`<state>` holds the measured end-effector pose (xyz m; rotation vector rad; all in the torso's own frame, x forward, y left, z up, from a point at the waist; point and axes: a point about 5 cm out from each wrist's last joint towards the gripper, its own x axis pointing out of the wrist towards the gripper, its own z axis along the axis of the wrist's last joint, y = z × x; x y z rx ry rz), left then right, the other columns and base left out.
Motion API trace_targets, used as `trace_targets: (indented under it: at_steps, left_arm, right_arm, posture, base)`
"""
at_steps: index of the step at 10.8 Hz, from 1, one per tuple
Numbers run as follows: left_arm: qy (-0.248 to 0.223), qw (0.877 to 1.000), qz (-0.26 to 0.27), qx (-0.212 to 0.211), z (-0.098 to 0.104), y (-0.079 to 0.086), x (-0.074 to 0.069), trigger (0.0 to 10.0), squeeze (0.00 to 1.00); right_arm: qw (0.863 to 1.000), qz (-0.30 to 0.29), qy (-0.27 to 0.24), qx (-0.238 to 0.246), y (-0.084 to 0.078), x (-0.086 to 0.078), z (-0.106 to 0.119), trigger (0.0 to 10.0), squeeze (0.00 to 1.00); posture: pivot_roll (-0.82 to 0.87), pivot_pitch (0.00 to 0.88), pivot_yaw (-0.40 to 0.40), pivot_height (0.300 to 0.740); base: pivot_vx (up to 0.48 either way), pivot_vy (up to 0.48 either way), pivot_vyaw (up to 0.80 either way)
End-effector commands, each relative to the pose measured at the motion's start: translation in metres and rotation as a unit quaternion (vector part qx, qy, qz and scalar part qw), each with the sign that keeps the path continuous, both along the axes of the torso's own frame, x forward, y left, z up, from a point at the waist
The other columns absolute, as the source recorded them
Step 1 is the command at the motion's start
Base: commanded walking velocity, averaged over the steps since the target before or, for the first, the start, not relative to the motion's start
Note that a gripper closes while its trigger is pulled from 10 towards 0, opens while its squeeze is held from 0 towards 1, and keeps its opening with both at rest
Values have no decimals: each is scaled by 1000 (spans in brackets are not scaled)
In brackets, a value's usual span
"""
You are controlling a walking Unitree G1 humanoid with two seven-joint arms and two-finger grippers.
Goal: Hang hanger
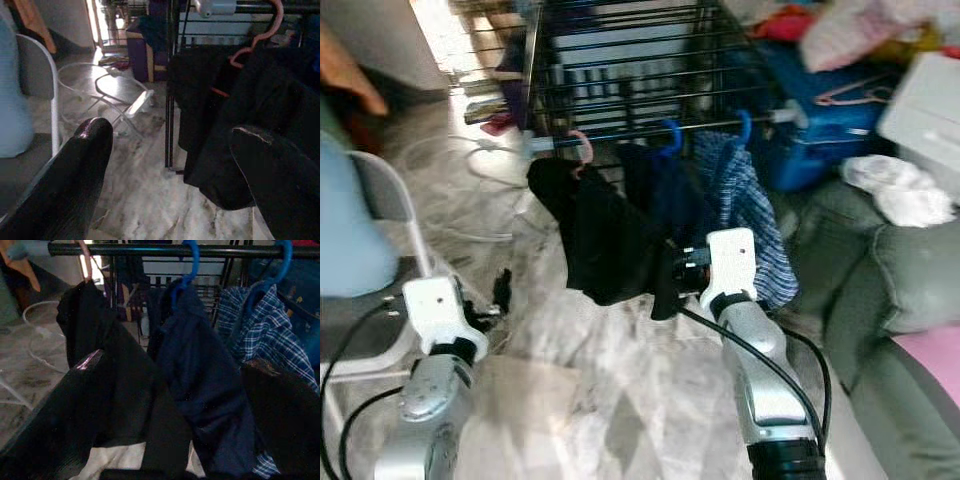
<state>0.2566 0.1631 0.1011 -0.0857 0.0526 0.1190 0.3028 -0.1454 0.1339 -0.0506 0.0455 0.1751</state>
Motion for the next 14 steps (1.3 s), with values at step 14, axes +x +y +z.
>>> trace_targets:
  at_steps: [14]
  left_arm:
    - [-1, 999, -50, 3, 1, -6, -4, 10000, 0]
  right_arm:
    - [1000, -4, 15, 15, 6, 2, -2, 10000, 0]
  posture:
    - [-78, 35, 69, 740]
  base:
    - [0, 337, 0]
